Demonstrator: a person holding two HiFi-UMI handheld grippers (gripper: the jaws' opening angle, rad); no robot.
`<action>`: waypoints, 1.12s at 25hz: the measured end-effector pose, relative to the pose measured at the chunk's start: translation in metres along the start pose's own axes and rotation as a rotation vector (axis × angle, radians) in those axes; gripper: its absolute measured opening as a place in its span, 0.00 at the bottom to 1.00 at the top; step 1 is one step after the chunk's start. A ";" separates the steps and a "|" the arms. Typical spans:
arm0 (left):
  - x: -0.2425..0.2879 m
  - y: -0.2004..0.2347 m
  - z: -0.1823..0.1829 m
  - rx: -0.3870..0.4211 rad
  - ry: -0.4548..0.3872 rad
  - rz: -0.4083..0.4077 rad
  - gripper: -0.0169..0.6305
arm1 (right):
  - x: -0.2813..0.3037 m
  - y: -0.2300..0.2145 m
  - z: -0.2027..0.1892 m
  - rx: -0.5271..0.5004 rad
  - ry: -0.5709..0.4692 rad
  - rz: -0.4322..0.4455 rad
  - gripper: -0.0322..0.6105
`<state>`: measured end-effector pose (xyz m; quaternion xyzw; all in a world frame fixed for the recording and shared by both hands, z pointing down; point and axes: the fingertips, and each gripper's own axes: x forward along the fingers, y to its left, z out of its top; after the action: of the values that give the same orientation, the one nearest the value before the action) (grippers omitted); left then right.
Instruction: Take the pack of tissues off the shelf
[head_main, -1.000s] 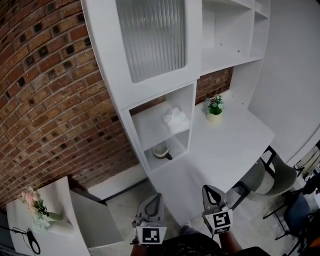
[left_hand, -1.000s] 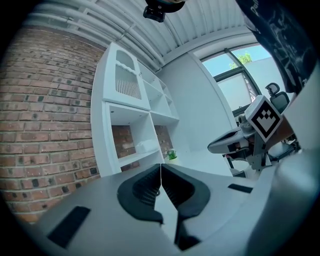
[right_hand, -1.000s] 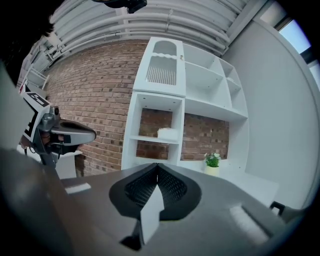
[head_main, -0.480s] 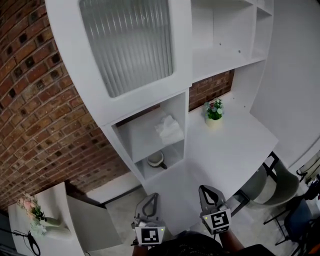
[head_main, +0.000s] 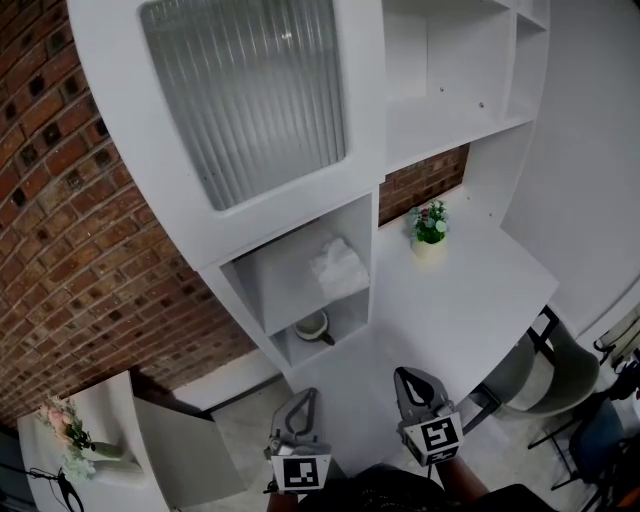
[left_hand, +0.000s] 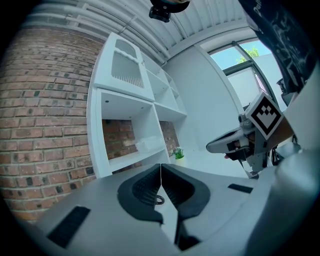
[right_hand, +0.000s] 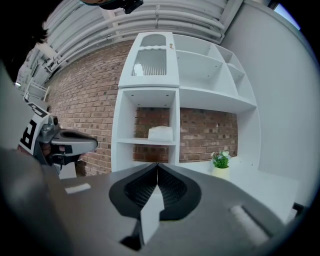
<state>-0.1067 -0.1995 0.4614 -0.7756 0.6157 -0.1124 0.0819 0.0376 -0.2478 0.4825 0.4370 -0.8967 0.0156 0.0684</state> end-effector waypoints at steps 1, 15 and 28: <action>0.000 0.002 -0.001 0.009 0.004 -0.005 0.04 | 0.003 -0.001 0.002 0.010 -0.002 -0.008 0.06; 0.003 0.032 -0.005 -0.003 -0.003 -0.045 0.04 | 0.044 0.012 0.028 0.106 -0.028 -0.032 0.46; 0.010 0.051 -0.015 -0.003 0.007 -0.053 0.04 | 0.099 0.009 0.061 0.102 -0.041 -0.031 0.70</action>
<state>-0.1565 -0.2208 0.4634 -0.7913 0.5954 -0.1166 0.0756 -0.0361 -0.3249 0.4360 0.4542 -0.8890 0.0512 0.0282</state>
